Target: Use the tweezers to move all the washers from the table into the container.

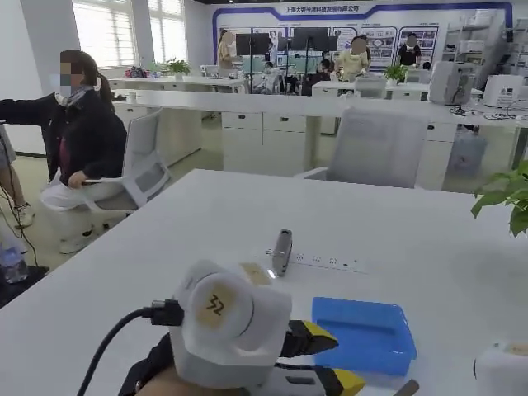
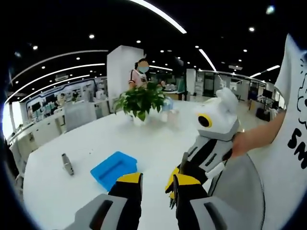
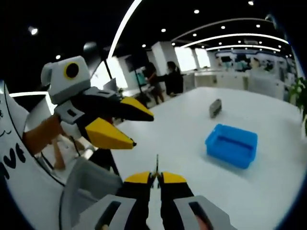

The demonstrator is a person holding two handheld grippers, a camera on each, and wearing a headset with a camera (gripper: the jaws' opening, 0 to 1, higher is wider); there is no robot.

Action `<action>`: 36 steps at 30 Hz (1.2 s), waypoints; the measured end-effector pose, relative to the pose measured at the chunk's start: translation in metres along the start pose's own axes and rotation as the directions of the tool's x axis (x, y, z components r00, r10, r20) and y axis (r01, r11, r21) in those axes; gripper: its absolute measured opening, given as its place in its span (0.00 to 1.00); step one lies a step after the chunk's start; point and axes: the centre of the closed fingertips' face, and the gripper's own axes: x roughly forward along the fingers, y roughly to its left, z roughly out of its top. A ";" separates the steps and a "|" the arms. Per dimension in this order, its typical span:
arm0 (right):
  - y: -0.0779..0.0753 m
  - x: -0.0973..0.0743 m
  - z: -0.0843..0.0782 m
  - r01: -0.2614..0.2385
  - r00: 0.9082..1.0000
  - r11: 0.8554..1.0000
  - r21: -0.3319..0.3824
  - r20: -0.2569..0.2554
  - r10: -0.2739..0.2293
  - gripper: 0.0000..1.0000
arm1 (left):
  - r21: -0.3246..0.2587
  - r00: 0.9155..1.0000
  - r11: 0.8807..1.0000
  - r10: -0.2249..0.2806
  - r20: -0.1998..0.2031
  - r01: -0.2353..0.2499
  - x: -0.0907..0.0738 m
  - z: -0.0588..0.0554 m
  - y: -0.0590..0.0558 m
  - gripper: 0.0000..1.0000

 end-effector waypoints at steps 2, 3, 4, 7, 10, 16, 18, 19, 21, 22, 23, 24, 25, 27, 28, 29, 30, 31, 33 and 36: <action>0.003 -0.001 -0.005 -0.019 1.000 1.000 -0.018 -0.024 0.019 0.04 | 0.016 0.999 0.999 -0.032 0.012 0.032 0.003 0.002 -0.005 0.19; 0.004 -0.001 -0.006 -0.023 0.999 0.999 -0.024 -0.034 0.022 0.04 | 0.017 0.998 0.998 -0.054 0.007 0.054 0.004 0.002 -0.009 0.18; 0.005 -0.001 -0.009 -0.031 0.998 0.999 -0.037 -0.054 0.029 0.04 | 0.015 0.997 0.997 -0.074 0.000 0.074 0.006 0.002 -0.012 0.17; 0.008 -0.001 -0.013 -0.060 0.995 0.996 -0.060 -0.078 0.055 0.04 | -0.004 0.986 0.986 -0.168 -0.015 0.168 0.008 0.001 -0.027 0.14; 0.015 0.000 -0.020 -0.111 0.987 0.991 -0.074 -0.120 0.102 0.04 | -0.001 0.978 0.978 -0.207 -0.033 0.207 0.009 0.002 -0.032 0.09; 0.031 -0.001 -0.034 -0.223 0.956 0.959 -0.175 -0.230 0.181 0.04 | 0.000 0.938 0.940 -0.340 -0.071 0.341 0.008 0.002 -0.051 0.08; 0.034 -0.002 -0.036 -0.244 0.949 0.951 -0.188 -0.248 0.195 0.04 | -0.002 0.927 0.930 -0.367 -0.078 0.368 0.007 0.004 -0.054 0.08; 0.035 -0.003 -0.037 -0.252 0.946 0.949 -0.191 -0.253 0.201 0.04 | -0.005 0.913 0.917 -0.398 -0.084 0.399 0.005 0.004 -0.059 0.07; 0.039 -0.004 -0.039 -0.274 0.939 0.942 -0.193 -0.265 0.219 0.04 | -0.013 0.896 0.900 -0.434 -0.095 0.435 0.003 0.004 -0.064 0.07; 0.039 -0.005 -0.040 -0.282 0.936 0.939 -0.196 -0.274 0.223 0.04 | -0.013 0.886 0.892 -0.450 -0.109 0.451 0.002 0.002 -0.066 0.06; 0.040 -0.005 -0.041 -0.290 0.932 0.936 -0.202 -0.280 0.228 0.04 | -0.015 0.876 0.885 -0.463 -0.133 0.465 0.001 -0.002 -0.068 0.06; 0.041 -0.006 -0.043 -0.299 0.929 0.932 -0.206 -0.288 0.234 0.04 | -0.015 0.876 0.885 -0.463 -0.135 0.466 0.002 -0.002 -0.069 0.04; 0.041 -0.007 -0.044 -0.307 0.925 0.928 -0.210 -0.296 0.239 0.04 | -0.012 0.874 0.883 -0.467 -0.134 0.470 0.003 -0.002 -0.069 0.04; 0.043 -0.008 -0.046 -0.324 0.916 0.920 -0.220 -0.316 0.247 0.04 | -0.017 0.867 0.877 -0.478 -0.139 0.480 0.005 -0.003 -0.070 0.03; 0.043 -0.009 -0.047 -0.330 0.913 0.917 -0.225 -0.324 0.249 0.04 | -0.019 0.859 0.870 -0.490 -0.149 0.493 0.005 -0.005 -0.072 0.03; 0.044 -0.009 -0.049 -0.337 0.908 0.913 -0.229 -0.337 0.250 0.04 | -0.018 0.854 0.866 -0.496 -0.157 0.499 0.005 -0.006 -0.074 0.03; 0.044 -0.010 -0.049 -0.343 0.904 0.910 -0.233 -0.347 0.252 0.04 | -0.014 0.847 0.861 -0.504 -0.168 0.509 0.005 -0.009 -0.075 0.03; 0.045 -0.010 -0.050 -0.352 0.900 0.906 -0.237 -0.353 0.257 0.04 | -0.015 0.843 0.857 -0.509 -0.173 0.515 0.004 -0.010 -0.076 0.02; 0.044 -0.010 -0.050 -0.360 0.895 0.902 -0.239 -0.362 0.261 0.04 | -0.019 0.840 0.856 -0.511 -0.180 0.516 0.006 -0.012 -0.076 0.00; 0.043 -0.010 -0.052 -0.369 0.888 0.894 -0.252 -0.380 0.259 0.03 | -0.022 0.841 0.855 -0.514 -0.168 0.518 0.007 -0.012 -0.075 0.00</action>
